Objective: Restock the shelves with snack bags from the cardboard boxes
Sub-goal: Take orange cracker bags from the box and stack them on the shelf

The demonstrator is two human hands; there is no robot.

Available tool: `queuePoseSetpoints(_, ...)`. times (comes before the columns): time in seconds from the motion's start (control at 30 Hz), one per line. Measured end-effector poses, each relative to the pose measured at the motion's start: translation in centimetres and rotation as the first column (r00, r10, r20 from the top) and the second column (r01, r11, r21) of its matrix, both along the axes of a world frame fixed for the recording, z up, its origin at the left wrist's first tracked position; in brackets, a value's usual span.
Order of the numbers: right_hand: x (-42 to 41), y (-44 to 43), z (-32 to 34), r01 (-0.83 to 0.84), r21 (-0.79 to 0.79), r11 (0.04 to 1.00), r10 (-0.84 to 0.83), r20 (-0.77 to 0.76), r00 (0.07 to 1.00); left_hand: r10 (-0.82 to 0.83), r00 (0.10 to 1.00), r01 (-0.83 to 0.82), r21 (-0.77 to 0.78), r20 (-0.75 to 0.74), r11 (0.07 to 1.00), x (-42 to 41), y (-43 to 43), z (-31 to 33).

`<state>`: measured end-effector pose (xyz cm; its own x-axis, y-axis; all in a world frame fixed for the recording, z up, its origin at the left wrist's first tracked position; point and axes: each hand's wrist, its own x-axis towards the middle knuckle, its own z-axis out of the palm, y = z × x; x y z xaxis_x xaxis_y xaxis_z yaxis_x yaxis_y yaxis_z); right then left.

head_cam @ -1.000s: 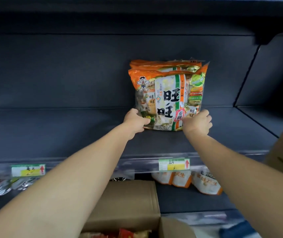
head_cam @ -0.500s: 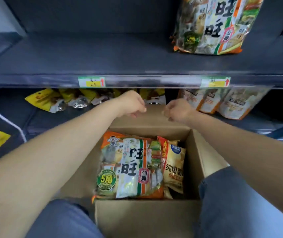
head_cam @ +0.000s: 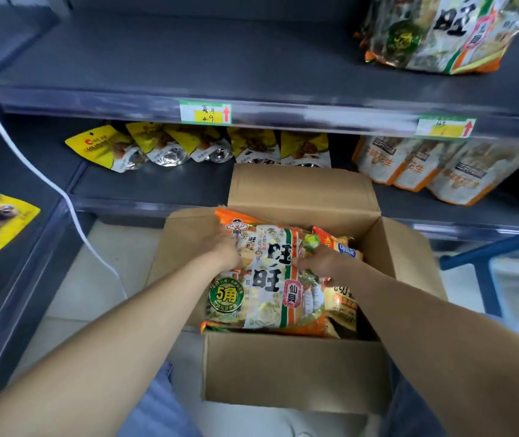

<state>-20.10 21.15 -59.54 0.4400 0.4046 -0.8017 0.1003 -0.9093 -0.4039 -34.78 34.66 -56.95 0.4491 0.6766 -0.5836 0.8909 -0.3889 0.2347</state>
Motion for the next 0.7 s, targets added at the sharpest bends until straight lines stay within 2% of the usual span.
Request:
queuePoseSetpoints(0.07, -0.2, 0.0, -0.1, 0.036, 0.003, 0.999, -0.036, -0.035, 0.999, 0.04, 0.998, -0.037, -0.063, 0.041, 0.997, -0.1, -0.4, 0.0)
queuePoseSetpoints(0.13, -0.4, -0.1, -0.3, 0.074, 0.008, 0.997, -0.073, -0.084, 0.994, 0.181, 0.976, -0.165, -0.134, 0.119, 0.977, -0.1, -0.4, -0.5)
queuePoseSetpoints(0.2, -0.7, -0.2, -0.5, 0.172, 0.031, 0.985, -0.166, -0.144, 0.976, 0.322, 0.924, -0.286, -0.188, 0.205, 0.94, -0.1, -0.3, -0.8)
queuePoseSetpoints(0.3, -0.9, -0.2, -0.6, 0.325, 0.057, 0.944, -0.306, -0.212, 0.928, 0.395, 0.883, -0.342, -0.231, 0.252, 0.911, 0.1, -0.5, -0.2)
queuePoseSetpoints(0.37, -0.9, -0.2, 0.8, 0.416, 0.098, 0.904, -0.376, -0.28, 0.883, 0.364, 0.906, -0.312, -0.239, 0.218, 0.92, 0.2, -0.5, 0.4)
queuePoseSetpoints(0.47, 0.3, 0.1, 4.7, 0.435, 0.174, 0.884, -0.37, -0.31, 0.876, 0.291, 0.932, -0.254, -0.184, 0.216, 0.95, 1.1, -0.5, 2.1)
queuePoseSetpoints(0.57, 2.0, 0.1, 8.7, 0.424, 0.252, 0.87, -0.372, -0.231, 0.899, 0.27, 0.911, -0.24, -0.132, 0.312, 0.962, 3.2, -0.7, 5.5)
queuePoseSetpoints(0.7, 5.3, -1.3, 13.7, 0.482, 0.369, 0.795, -0.462, -0.148, 0.875, 0.123, 0.896, -0.153, 0.037, 0.427, 0.988, 7.4, -2.1, 11.0)
